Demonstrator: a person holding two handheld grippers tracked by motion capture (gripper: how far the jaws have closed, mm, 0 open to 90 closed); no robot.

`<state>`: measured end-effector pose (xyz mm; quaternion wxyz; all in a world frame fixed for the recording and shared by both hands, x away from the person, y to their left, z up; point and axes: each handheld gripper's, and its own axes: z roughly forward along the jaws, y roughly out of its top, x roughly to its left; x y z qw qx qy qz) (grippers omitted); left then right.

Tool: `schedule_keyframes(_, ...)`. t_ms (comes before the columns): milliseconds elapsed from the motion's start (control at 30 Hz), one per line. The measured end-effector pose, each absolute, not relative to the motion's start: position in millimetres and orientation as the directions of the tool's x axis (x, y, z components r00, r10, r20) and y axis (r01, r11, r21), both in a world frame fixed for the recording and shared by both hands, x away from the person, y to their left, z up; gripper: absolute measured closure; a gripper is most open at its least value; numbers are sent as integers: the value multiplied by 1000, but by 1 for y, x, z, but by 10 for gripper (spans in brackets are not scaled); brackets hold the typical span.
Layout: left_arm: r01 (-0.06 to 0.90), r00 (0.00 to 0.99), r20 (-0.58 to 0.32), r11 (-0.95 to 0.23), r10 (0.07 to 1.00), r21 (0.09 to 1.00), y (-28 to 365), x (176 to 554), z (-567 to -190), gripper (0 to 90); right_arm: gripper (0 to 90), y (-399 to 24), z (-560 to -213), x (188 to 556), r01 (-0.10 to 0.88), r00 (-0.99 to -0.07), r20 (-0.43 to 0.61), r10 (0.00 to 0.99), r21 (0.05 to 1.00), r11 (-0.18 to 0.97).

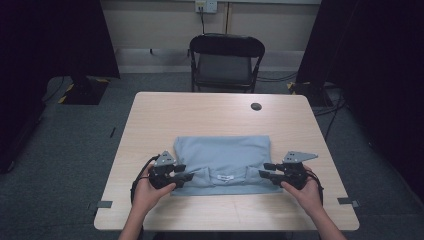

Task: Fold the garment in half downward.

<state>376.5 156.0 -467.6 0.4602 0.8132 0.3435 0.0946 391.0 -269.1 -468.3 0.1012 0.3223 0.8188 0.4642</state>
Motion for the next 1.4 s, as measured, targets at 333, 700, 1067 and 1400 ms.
schedule_keyframes(333,486,779,-191,-383,596,785,146,372,-479,750,750,-252,-471,394,428,-803,149,577,818,384)
schedule_keyframes(700,475,794,-208,-369,572,799,155,349,-467,837,823,-265,-460,371,392,-841,157,517,836,385)
schedule_keyframes(1067,427,757,-145,-314,637,848,168,356,-463,306,400,-278,-450,361,386,-803,133,581,859,337)
schedule_keyframes(1400,426,731,-100,-337,675,840,168,384,-461,219,206,-258,-456,382,393,-788,111,606,849,354)
